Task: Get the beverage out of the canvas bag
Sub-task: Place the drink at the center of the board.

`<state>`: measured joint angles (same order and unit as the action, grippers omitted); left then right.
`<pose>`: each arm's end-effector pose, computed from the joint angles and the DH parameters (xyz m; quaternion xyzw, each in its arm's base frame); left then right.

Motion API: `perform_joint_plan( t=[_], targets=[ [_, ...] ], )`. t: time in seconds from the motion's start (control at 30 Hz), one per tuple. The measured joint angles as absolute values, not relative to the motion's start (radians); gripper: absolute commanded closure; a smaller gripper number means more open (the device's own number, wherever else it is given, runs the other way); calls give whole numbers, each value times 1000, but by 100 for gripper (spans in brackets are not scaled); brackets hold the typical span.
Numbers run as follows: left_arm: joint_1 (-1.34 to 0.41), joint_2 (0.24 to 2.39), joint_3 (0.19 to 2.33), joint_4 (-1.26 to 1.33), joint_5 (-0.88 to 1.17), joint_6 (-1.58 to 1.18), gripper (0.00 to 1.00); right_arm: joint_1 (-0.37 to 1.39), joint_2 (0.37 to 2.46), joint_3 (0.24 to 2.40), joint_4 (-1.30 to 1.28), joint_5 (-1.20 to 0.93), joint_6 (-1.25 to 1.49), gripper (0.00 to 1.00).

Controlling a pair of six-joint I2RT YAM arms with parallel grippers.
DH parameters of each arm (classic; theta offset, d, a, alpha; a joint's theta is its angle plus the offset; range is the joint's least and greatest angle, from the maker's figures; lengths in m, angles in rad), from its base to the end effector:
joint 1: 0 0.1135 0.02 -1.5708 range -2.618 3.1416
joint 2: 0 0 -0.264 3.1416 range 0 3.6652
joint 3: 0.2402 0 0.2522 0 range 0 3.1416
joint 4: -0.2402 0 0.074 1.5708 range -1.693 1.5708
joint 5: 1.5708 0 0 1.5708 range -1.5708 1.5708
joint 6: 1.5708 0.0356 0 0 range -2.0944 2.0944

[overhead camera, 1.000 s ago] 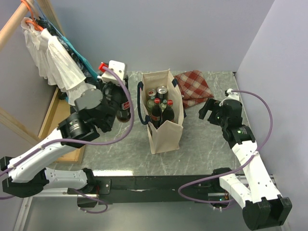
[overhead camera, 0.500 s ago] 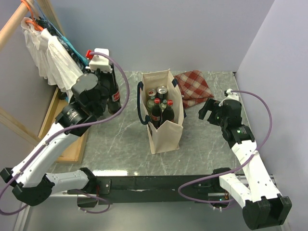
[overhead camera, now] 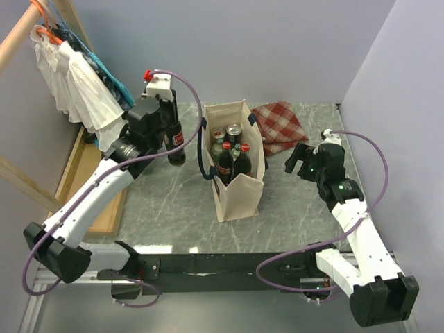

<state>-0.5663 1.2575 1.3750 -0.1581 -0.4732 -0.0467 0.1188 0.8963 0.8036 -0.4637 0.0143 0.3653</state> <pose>0.2454 -0.1368 0.4487 0.0232 0.7194 -0.0420 0.6929 0.1963 0.0229 0.2989 0.1109 0.8670 0.1104 0.4731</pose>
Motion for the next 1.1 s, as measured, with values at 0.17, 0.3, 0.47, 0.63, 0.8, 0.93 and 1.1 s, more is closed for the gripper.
perform_joint_plan(
  t=[0.17, 0.3, 0.47, 0.63, 0.8, 0.93, 1.1],
  targets=[
    [-496, 1328, 1364, -122, -414, -75, 99, 119, 910, 796, -461, 15, 364, 0],
    [-425, 1382, 1364, -107, -355, -103, 99, 119, 919, 796, -457, 15, 356, 0],
    [-337, 1459, 1364, -80, -279, -126, 99, 119, 924, 797, -457, 17, 344, 0],
    [-269, 1536, 1364, -71, -209, -160, 99, 119, 926, 798, -457, 20, 335, 0],
    [-258, 1580, 1387, -41, -187, -159, 99, 119, 955, 799, -456, 26, 327, 0],
    [-258, 1606, 1402, -12, -173, -160, 99, 119, 968, 799, -457, 27, 323, 0],
    [-258, 1638, 1429, 2, -163, -154, 99, 119, 971, 799, -456, 33, 323, 0]
  ],
)
